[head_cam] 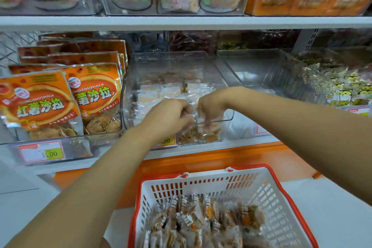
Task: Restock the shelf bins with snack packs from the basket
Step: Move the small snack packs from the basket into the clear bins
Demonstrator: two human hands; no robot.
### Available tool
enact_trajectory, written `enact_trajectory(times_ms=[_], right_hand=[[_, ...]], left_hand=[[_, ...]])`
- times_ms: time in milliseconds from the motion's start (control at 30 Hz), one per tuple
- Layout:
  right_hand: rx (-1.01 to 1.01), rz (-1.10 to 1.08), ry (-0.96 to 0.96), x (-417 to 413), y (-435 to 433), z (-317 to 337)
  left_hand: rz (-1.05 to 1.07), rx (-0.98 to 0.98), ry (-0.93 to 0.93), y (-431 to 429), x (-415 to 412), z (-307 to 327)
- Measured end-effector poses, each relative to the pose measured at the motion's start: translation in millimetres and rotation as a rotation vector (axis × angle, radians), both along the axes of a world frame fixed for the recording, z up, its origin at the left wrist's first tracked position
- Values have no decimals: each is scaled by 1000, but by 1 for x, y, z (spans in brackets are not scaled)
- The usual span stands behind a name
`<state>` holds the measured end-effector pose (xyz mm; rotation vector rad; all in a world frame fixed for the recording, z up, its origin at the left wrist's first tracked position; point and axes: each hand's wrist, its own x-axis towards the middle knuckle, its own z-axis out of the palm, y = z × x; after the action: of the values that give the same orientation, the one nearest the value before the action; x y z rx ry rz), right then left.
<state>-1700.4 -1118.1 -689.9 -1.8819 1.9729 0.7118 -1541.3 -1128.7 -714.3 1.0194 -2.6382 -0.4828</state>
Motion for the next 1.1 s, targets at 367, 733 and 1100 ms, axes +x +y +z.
enact_trajectory(times_ms=[367,733,1100], right_hand=[[-126,-75,-128,-1,17,13],[-498,-242,-316,-51,150,-18],[227,-198,-124,-101,197,-243]], left_hand=[[201,-69,-7,5,-24,-8],[-81,-177,300,89,-24,-23],[-121,374,-480,92,-49,-217]])
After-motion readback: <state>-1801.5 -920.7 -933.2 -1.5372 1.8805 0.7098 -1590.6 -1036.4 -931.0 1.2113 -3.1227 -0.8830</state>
